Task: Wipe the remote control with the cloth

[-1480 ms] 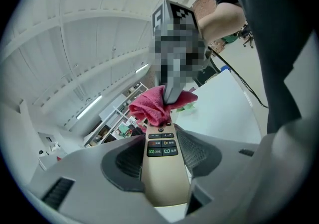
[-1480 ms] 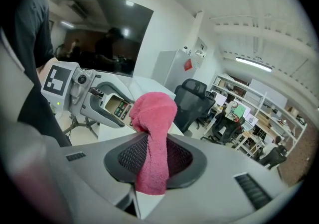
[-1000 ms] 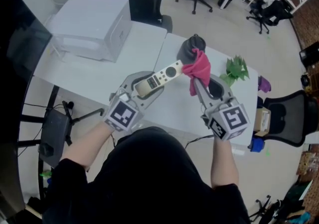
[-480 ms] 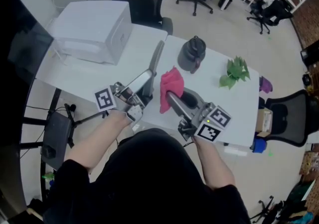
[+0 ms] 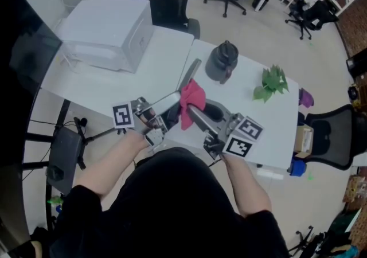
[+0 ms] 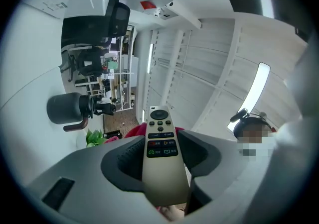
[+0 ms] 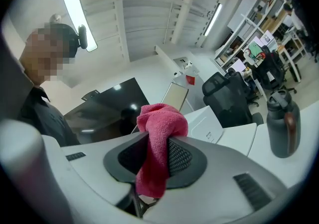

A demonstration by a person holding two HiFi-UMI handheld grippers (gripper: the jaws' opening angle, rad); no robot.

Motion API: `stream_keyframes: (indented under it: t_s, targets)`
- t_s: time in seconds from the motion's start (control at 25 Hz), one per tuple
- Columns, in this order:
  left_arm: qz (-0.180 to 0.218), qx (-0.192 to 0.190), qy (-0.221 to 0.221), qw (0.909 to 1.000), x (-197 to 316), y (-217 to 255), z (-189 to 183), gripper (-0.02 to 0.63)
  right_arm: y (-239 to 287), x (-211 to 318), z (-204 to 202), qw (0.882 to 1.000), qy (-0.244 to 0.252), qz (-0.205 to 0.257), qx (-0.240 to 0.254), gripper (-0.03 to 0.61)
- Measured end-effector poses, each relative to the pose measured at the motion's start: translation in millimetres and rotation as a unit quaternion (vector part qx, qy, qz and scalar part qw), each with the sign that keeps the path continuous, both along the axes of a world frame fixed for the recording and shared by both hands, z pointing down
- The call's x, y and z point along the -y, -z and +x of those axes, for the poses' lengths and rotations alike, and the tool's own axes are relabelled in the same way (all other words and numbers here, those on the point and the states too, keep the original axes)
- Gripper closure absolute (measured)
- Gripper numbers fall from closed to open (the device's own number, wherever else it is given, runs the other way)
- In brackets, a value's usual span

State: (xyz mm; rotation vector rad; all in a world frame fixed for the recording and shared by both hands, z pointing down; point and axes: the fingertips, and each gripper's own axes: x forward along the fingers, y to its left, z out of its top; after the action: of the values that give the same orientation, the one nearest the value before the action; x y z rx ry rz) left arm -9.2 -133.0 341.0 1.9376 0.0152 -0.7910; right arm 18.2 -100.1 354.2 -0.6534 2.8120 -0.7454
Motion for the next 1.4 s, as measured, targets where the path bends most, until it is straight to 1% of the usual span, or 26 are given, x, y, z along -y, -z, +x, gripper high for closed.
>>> stream_keyframes:
  t_s: [0.28,0.4,0.52,0.56,0.64,0.72,0.84,0.92,1.04,1.16,1.28,1.4]
  targets:
    - [0.025,0.018,-0.058,0.9979,-24,-4,13,0.402,25,26,39,0.998,-0.059,0.021,0.016,0.480]
    - [0.026,0.023,-0.065,0.9973,-28,-7,16,0.402,35,35,56,0.996,-0.081,0.032,0.017,0.480]
    - [0.024,0.021,-0.063,0.9975,-29,-8,16,0.402,44,37,68,0.994,-0.102,0.044,0.016,0.480]
    - [0.022,0.018,-0.058,0.9979,-27,-8,15,0.402,46,35,69,0.994,-0.102,0.046,0.018,0.482]
    - [0.013,0.012,-0.041,0.9990,-19,-7,10,0.402,44,24,61,0.995,-0.082,0.043,0.025,0.480]
    - [0.002,0.006,-0.019,0.9998,-8,-6,4,0.402,38,9,45,0.998,-0.046,0.042,0.027,0.482]
    - [-0.011,0.000,0.006,0.9999,4,-5,-2,0.402,20,-14,16,0.999,0.006,0.038,0.008,0.482]
    - [-0.013,-0.002,0.013,0.9998,7,-4,-4,0.402,9,-25,0,0.999,0.030,0.027,-0.002,0.480]
    - [-0.009,0.002,0.007,0.9999,5,-4,-1,0.402,-2,-30,-11,0.999,0.048,0.011,-0.004,0.480]
    - [-0.003,0.013,-0.009,0.9999,-3,-7,5,0.402,-4,-24,-5,0.999,0.040,0.001,0.005,0.480]
    - [0.012,0.027,-0.033,0.9990,-14,-9,9,0.402,2,-12,9,1.000,0.014,-0.001,0.016,0.480]
    - [0.035,0.048,-0.057,0.9966,-26,-11,16,0.402,10,-1,26,1.000,-0.014,0.005,0.024,0.480]
